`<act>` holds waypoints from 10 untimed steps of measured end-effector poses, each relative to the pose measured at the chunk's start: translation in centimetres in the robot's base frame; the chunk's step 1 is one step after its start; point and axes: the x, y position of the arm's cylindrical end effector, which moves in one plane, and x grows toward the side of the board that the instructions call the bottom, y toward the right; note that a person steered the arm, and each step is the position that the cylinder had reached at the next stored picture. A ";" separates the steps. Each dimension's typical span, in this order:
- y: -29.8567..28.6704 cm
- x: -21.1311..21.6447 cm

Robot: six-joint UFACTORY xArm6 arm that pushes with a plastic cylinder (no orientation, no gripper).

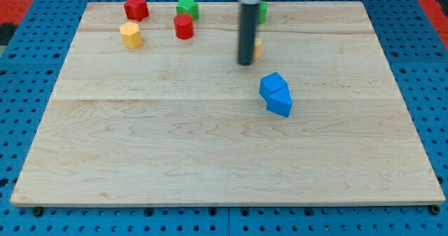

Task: Move the yellow hexagon to the bottom of the yellow heart

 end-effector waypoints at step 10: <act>-7.6 -0.1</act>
